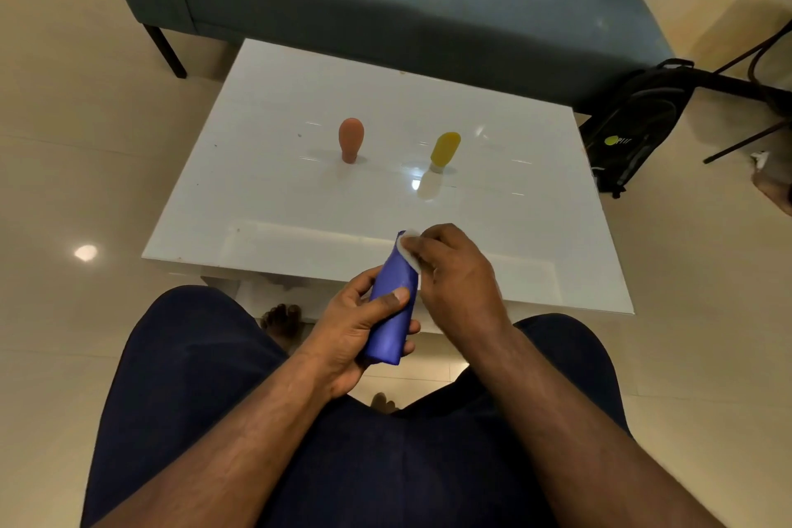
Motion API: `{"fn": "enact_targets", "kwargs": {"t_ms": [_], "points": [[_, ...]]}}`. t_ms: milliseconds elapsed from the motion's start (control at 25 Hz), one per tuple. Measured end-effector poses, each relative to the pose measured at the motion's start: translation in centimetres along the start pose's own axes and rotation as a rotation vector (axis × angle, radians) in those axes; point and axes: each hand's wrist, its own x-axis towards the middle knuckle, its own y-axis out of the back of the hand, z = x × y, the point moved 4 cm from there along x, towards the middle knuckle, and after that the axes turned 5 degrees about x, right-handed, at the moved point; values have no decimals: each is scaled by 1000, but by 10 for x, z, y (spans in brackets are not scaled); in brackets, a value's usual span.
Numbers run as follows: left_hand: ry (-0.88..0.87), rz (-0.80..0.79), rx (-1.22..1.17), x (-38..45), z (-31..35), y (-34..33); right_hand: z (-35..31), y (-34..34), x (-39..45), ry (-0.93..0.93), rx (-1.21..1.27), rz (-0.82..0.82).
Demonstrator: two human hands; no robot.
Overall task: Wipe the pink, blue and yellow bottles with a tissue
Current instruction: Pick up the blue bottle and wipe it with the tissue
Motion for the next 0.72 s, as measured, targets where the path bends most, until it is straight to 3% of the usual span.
{"fn": "enact_targets", "kwargs": {"t_ms": [80,240,320,400,600,720], "points": [[8,5,5,0,-2,1,5,2,1,-42,30,45],[-33,35,58,1,0,4,-14,-7,-13,83,-60,-68],[-46,30,85,2,1,2,-1,-2,-4,53,-77,-38],[-7,25,32,2,-1,2,4,0,0,-28,-51,-1],[47,-43,-187,6,-4,8,-30,-32,-43,183,-151,-129],[54,-14,-191,8,-4,8,-12,-24,-26,124,-104,-83]]}}
